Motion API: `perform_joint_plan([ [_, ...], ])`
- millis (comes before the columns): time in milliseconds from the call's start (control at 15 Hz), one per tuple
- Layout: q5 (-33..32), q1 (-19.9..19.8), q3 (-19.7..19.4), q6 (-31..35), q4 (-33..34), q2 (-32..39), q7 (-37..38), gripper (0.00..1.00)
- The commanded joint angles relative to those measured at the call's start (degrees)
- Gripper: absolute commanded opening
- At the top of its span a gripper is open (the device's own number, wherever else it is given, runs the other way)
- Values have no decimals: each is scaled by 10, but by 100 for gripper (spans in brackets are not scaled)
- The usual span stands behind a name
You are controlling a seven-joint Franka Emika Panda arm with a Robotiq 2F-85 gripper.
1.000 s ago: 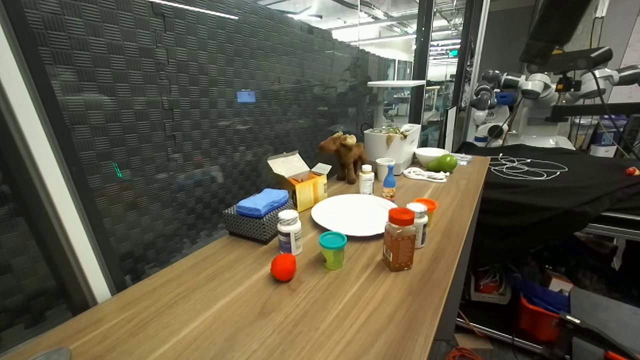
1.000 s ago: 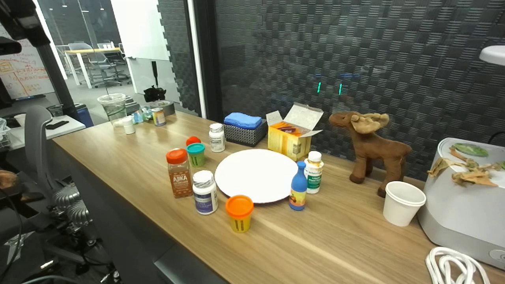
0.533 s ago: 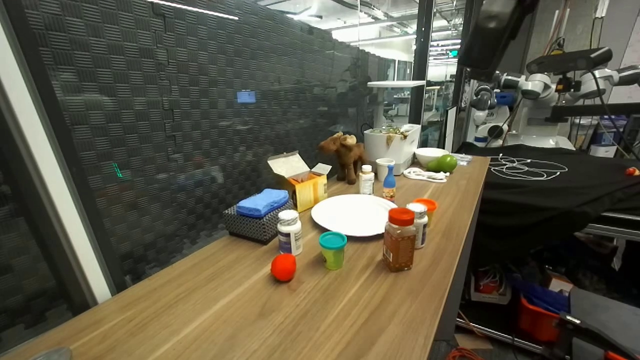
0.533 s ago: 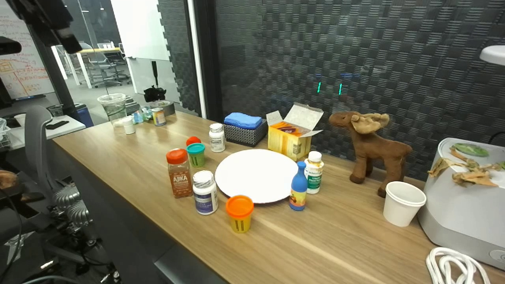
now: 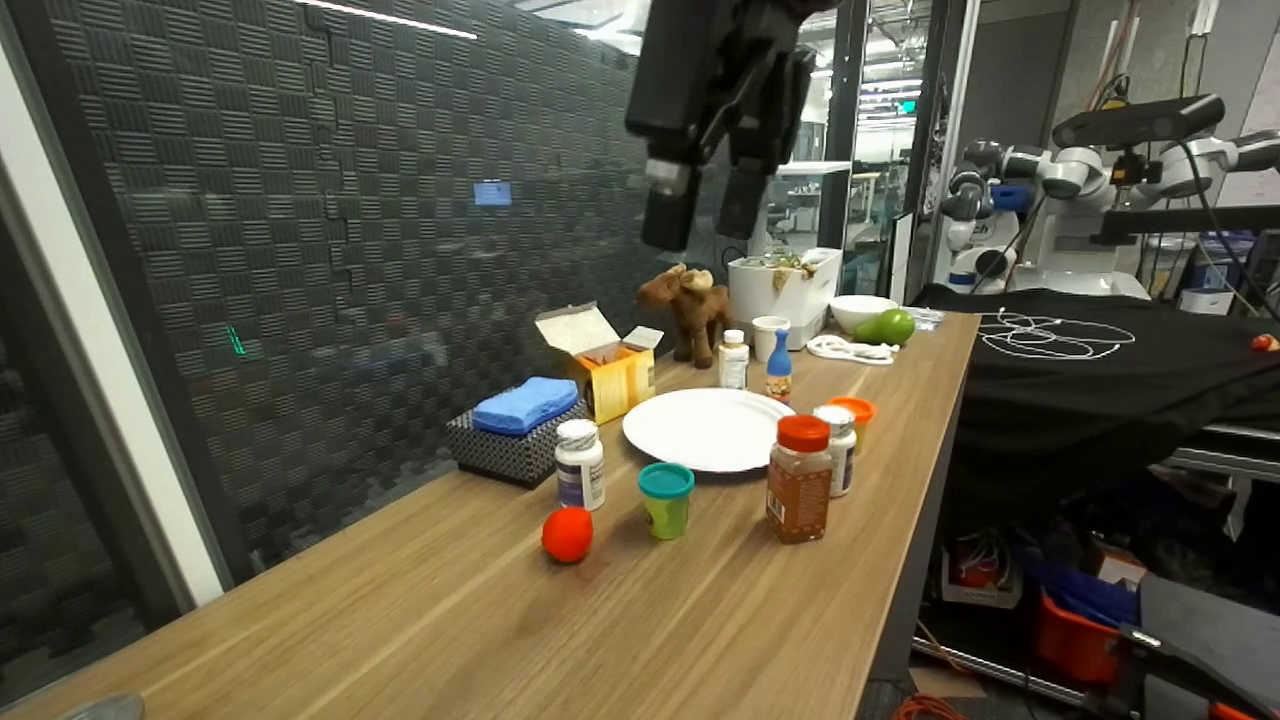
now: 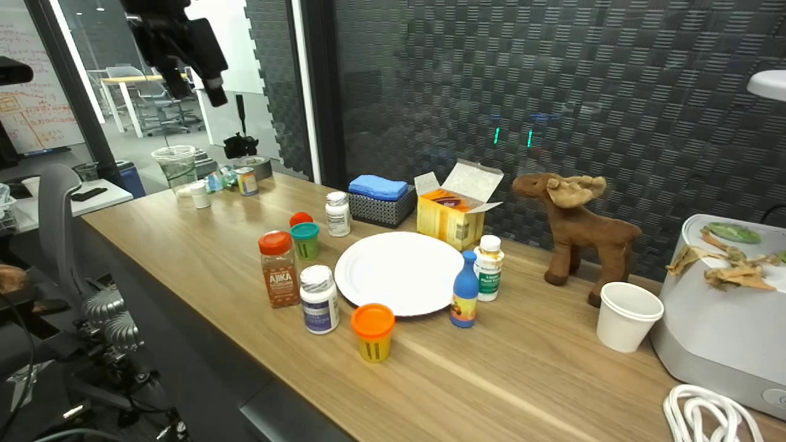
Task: Pick up all the objects surrounding the white plate and arrange them on the plate
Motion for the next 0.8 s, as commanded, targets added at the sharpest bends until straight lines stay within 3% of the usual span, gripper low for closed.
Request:
perform_joint_plan([
  [0,-43,-19,-3,15,91,111,4,100],
  [333,-72,-29,-24,14,177,229,15,100],
  [733,-63,-21,-39,13,257,337,12,100],
])
